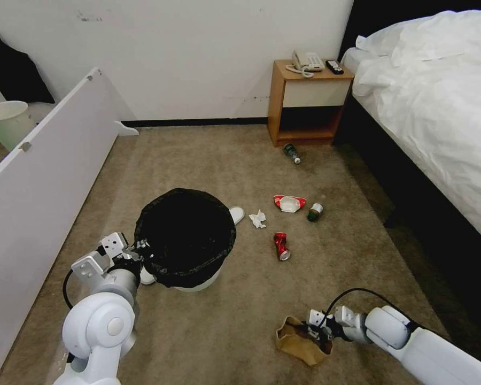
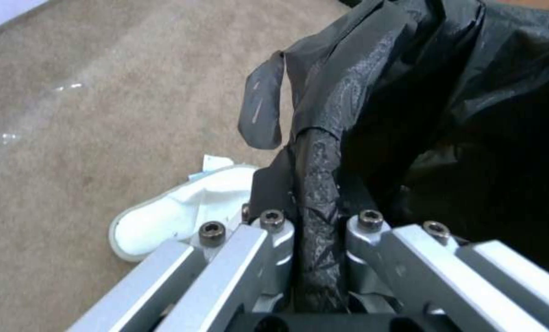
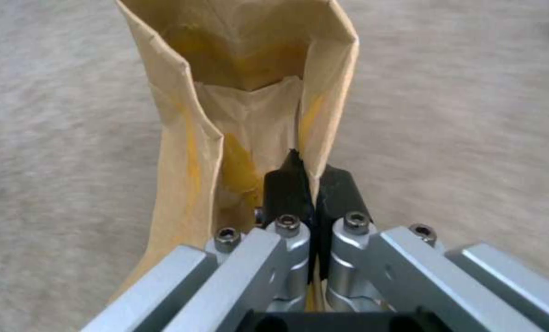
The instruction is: Pick up the trash bin, then pick up the garbage from the floor and place it into the trash bin.
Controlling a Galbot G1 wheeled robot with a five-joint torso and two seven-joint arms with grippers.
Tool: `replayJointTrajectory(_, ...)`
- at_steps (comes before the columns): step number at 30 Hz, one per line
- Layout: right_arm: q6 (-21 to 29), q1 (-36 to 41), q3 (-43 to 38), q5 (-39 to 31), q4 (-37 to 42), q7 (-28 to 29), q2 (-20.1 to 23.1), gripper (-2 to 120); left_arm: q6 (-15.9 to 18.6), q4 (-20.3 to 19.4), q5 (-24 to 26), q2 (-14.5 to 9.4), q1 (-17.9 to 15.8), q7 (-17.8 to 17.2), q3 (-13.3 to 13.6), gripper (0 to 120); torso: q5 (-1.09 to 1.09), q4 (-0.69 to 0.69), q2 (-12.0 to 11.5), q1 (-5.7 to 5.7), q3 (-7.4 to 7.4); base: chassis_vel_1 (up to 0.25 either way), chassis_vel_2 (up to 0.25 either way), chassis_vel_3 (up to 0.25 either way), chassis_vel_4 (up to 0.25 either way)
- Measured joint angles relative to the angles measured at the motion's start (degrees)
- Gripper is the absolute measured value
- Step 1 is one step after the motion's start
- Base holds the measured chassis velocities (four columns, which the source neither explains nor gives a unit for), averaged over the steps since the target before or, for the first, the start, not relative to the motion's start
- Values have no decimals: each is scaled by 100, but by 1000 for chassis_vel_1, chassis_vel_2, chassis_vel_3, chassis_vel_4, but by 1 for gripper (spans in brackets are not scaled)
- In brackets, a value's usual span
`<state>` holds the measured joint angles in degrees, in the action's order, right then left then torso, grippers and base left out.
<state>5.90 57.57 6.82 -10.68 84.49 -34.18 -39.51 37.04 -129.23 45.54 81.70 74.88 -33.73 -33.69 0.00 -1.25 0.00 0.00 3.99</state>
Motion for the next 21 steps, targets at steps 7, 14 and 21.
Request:
replayJointTrajectory(7,989,573,-1333,-797,1123,524,705,0,70,-15,44,-79,-113,-20,98,4,-1,1,0,0,0,0,0,0,0)
replayJointTrajectory(14,2270,1312,-2634,-1359,2275,1120,1328,0,90,-94,25,-122,-130,-23,224,4,-1,-1,0,0,0,0,0,0,0)
replayJointTrajectory(21,3624,1492,-3489,-2206,3319,1880,1587,0,173,-121,13,-243,-149,8,321,4,0,2,0,0,0,0,0,0,0)
